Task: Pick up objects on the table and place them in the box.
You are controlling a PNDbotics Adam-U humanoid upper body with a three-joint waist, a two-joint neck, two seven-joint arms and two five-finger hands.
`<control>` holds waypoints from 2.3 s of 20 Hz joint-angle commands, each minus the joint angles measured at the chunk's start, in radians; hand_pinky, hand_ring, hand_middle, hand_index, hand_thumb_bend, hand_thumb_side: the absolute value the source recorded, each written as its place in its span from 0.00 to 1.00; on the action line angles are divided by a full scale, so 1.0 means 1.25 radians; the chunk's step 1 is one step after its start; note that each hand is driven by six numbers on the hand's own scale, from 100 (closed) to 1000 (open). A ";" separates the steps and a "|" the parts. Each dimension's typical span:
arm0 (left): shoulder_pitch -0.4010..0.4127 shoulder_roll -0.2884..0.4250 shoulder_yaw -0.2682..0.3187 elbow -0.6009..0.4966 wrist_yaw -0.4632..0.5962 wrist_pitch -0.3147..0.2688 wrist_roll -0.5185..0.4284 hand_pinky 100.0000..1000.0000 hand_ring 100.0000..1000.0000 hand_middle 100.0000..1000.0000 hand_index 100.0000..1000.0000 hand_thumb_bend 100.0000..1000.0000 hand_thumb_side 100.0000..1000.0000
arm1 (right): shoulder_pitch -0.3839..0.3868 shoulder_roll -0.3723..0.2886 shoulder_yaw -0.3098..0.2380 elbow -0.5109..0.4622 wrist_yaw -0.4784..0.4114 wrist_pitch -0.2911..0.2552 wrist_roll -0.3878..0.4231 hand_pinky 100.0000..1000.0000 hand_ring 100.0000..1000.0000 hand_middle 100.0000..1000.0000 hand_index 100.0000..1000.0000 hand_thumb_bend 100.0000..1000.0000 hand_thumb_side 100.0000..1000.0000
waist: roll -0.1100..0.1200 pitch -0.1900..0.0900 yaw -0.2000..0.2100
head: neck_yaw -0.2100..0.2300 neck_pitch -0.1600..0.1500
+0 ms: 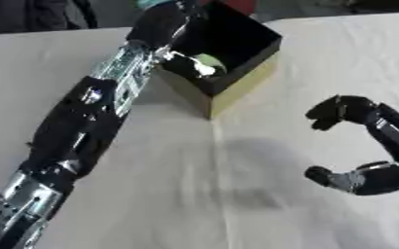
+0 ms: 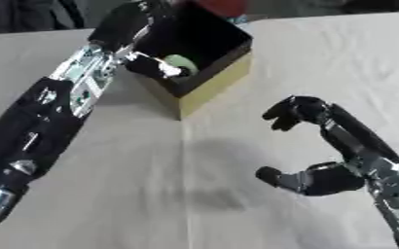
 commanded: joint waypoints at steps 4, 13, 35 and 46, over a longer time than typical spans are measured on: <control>-0.010 0.023 -0.008 -0.081 0.072 0.003 -0.017 0.78 0.76 0.74 0.83 1.00 0.63 | -0.008 -0.008 -0.008 -0.006 -0.003 -0.002 -0.002 0.59 0.62 0.67 0.75 0.50 0.32 | -0.006 -0.014 0.005 | 0.000 0.001; 0.049 0.153 -0.005 -0.347 0.422 0.048 -0.135 0.71 0.68 0.64 0.79 1.00 0.68 | 0.000 -0.012 -0.017 -0.003 0.002 0.000 -0.009 0.59 0.62 0.67 0.74 0.50 0.32 | -0.005 -0.016 0.027 | -0.021 -0.008; 0.581 0.204 0.175 -0.713 0.858 0.178 -0.051 0.59 0.55 0.50 0.71 0.69 0.88 | 0.003 0.003 -0.040 0.002 0.013 0.002 -0.040 0.59 0.61 0.67 0.74 0.50 0.33 | -0.025 0.000 0.073 | -0.058 -0.021; 0.646 0.119 0.183 -0.669 0.876 0.176 -0.023 0.57 0.53 0.49 0.70 0.66 0.90 | 0.007 0.011 -0.050 0.004 0.016 0.004 -0.055 0.59 0.61 0.67 0.74 0.50 0.33 | -0.030 -0.002 0.080 | -0.054 -0.022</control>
